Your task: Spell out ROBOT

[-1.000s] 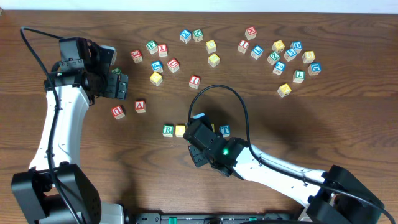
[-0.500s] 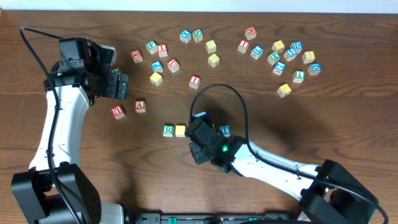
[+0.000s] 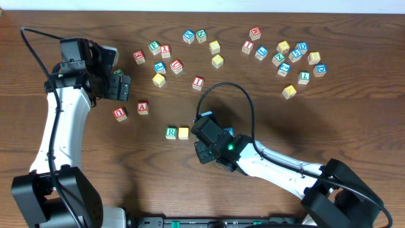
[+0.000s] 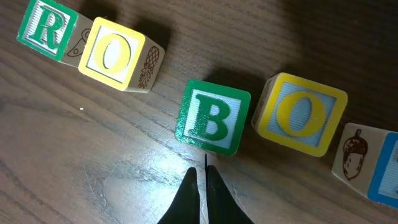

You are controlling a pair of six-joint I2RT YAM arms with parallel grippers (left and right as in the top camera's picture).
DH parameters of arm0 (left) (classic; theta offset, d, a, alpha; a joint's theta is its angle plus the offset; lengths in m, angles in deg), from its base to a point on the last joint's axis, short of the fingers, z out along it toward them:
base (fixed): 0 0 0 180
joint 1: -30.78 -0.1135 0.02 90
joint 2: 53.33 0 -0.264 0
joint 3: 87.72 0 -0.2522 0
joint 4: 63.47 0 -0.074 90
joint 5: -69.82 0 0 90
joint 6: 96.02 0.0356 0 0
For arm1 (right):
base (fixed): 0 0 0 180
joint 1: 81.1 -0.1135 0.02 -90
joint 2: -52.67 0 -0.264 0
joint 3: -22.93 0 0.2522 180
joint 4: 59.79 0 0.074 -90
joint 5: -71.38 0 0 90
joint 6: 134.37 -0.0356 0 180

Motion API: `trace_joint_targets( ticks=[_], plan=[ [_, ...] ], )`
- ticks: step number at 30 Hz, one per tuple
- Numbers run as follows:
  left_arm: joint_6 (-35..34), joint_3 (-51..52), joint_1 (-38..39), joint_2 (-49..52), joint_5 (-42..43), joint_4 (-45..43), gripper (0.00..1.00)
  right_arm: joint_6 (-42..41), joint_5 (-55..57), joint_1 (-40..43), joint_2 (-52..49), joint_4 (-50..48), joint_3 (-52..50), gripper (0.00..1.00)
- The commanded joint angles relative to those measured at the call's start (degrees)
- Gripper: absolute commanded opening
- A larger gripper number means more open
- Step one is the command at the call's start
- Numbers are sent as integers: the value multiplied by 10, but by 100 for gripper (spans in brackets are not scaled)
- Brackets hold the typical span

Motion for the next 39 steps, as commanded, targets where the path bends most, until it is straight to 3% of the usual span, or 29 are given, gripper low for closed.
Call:
trace_joint_targets(
  ticks=[1,39],
  plan=[
    [3,-12,1,7,7,2,98,-4,-2,5,-10,-3,-4,1],
    [3,-12,1,7,7,2,97,9,-12,23,-30,-36,-3,1]
  ],
)
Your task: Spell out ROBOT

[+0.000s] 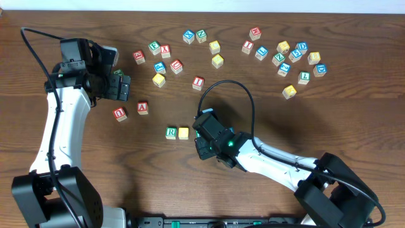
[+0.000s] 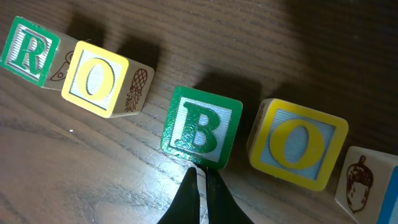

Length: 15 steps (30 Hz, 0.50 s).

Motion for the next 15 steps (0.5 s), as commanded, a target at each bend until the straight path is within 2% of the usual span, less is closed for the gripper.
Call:
trace_joint_targets(
  ticks=[1,15],
  plan=[
    [3,-12,1,7,7,2,98,9,-1,5,-6,-1,-3,1],
    [3,-12,1,7,7,2,98,13,-41,4,-6,15,-3,1]
  ],
)
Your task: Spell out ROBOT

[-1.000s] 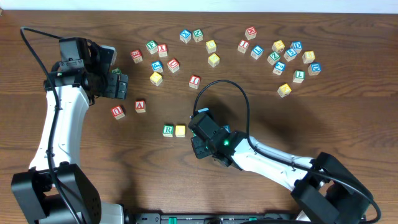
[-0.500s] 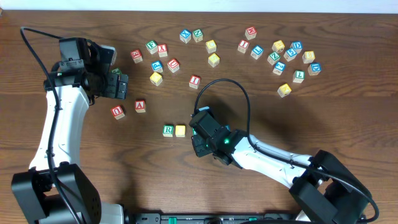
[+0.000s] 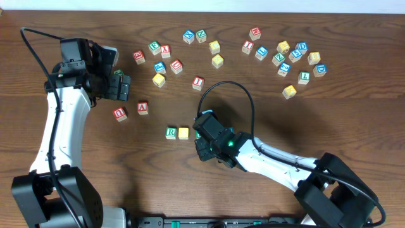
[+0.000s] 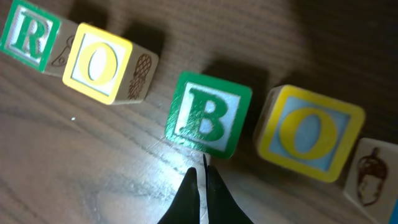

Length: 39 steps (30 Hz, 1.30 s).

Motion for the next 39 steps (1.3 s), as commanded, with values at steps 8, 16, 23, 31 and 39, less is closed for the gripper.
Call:
trace_joint_targets(
  ticks=[8,16,23,31,39],
  plan=[
    [3,-12,1,7,7,2,98,8,-31,-5,1,23,-2,1],
    [3,-12,1,7,7,2,98,-37,-19,-7,13,68,-2,1],
    [3,-12,1,7,7,2,97,-73,9,-7,19,90,-1,1],
    [3,-12,1,7,7,2,98,-100,43,-7,20,115,4,1],
    [3,-12,1,7,7,2,98,-114,83,-7,20,141,14,1]
  ],
)
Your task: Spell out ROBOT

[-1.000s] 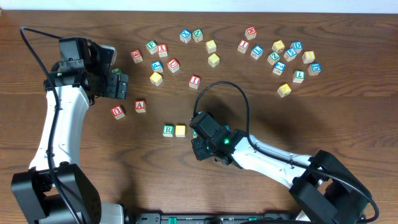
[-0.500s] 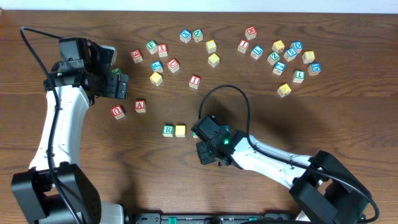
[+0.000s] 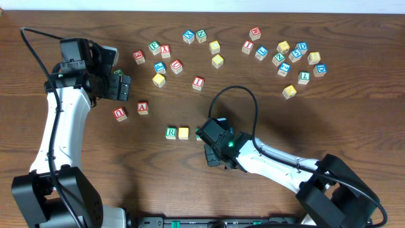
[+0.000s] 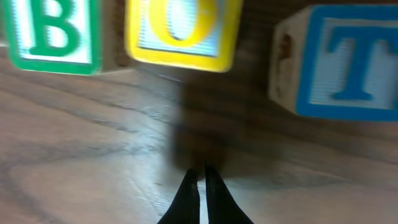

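Note:
On the dark wood table (image 3: 95,171) a green R block (image 3: 171,133) and a yellow O block (image 3: 183,133) stand side by side. My right arm hides the blocks to their right from overhead. The blurred right wrist view shows them in a row: green B (image 4: 50,34), yellow O (image 4: 181,28), and blue T (image 4: 351,62) set slightly lower. My right gripper (image 4: 200,171) is shut and empty, its tip on the table just in front of the gap between O and T. My left gripper (image 3: 122,87) hangs at the far left, away from the row.
Several loose letter blocks lie scattered across the back of the table, with a cluster at the back right (image 3: 297,60). Two red blocks (image 3: 120,114) (image 3: 143,107) lie left of the row. A black cable (image 3: 234,95) loops above my right arm.
My right gripper, still shut, was at the front edge of the B block and is now further right, in front of the gap between the second O and the T. The left arm has not moved.
The shut right gripper first stood just short of the tilted B block, which sat apart from both O blocks. Then its tip touched B's front edge and stayed by it. Now B sits straighter, close beside the second O, and the gripper is near the T.

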You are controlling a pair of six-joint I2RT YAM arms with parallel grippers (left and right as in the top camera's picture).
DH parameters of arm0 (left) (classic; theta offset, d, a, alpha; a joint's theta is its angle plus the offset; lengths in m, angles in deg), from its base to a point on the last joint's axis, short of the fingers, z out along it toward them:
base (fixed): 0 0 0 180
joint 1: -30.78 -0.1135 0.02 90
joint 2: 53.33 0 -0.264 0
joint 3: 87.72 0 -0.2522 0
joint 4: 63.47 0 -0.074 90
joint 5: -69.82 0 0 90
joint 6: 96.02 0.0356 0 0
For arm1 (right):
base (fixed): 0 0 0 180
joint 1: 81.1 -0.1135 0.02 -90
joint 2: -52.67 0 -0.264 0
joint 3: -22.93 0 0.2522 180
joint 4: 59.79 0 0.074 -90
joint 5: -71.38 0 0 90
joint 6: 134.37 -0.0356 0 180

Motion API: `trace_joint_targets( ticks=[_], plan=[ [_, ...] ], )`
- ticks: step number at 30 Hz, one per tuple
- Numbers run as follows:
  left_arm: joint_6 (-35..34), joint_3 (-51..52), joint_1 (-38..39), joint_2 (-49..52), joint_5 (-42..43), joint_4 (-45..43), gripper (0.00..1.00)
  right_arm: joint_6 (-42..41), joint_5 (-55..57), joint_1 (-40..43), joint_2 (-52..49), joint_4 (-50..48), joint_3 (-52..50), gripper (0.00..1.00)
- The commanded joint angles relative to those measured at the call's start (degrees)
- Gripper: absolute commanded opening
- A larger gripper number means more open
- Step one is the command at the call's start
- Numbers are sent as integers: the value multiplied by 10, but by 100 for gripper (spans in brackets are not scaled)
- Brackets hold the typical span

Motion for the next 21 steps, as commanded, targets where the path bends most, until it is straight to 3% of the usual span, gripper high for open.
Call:
trace_joint_targets(
  ticks=[1,21],
  plan=[
    [3,-12,1,7,7,2,97,-19,42,-3,14,14,16,1],
    [3,-12,1,7,7,2,98,-53,103,-3,14,51,32,1]
  ],
)
